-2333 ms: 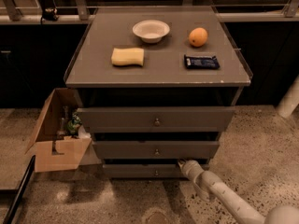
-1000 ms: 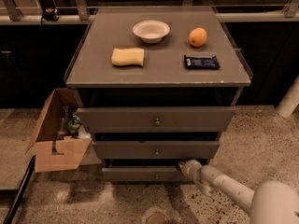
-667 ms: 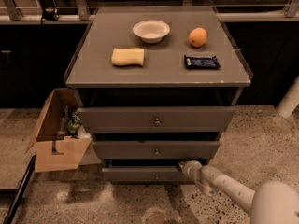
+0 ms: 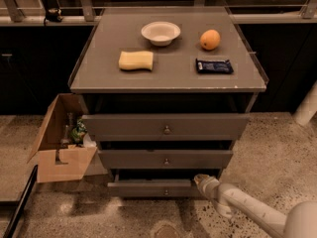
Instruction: Open bottom drawer
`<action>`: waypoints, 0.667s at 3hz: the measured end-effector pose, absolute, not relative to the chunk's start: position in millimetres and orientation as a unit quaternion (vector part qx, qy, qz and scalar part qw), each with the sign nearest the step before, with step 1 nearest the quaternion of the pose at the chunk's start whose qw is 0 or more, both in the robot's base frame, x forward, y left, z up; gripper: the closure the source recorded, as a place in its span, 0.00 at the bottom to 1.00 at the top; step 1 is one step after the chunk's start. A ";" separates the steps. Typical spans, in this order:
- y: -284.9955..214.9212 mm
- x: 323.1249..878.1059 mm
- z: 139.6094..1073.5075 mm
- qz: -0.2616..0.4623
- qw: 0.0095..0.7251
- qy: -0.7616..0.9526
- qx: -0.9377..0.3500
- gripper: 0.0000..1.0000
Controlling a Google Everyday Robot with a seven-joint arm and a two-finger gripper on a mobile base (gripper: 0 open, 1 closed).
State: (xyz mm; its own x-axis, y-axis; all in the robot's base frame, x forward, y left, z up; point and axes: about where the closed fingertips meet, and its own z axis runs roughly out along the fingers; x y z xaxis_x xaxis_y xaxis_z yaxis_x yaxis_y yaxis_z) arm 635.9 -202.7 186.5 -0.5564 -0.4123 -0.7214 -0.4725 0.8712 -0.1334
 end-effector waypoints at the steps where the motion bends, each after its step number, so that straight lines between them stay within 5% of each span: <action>1: -216.7 564.5 196.9 0.048 0.373 0.905 -0.200 1.00; 2: -216.7 564.6 196.9 0.048 0.373 0.905 -0.200 1.00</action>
Offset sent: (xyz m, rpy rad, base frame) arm -0.0441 -0.0162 0.0117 0.0311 0.0432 -0.0848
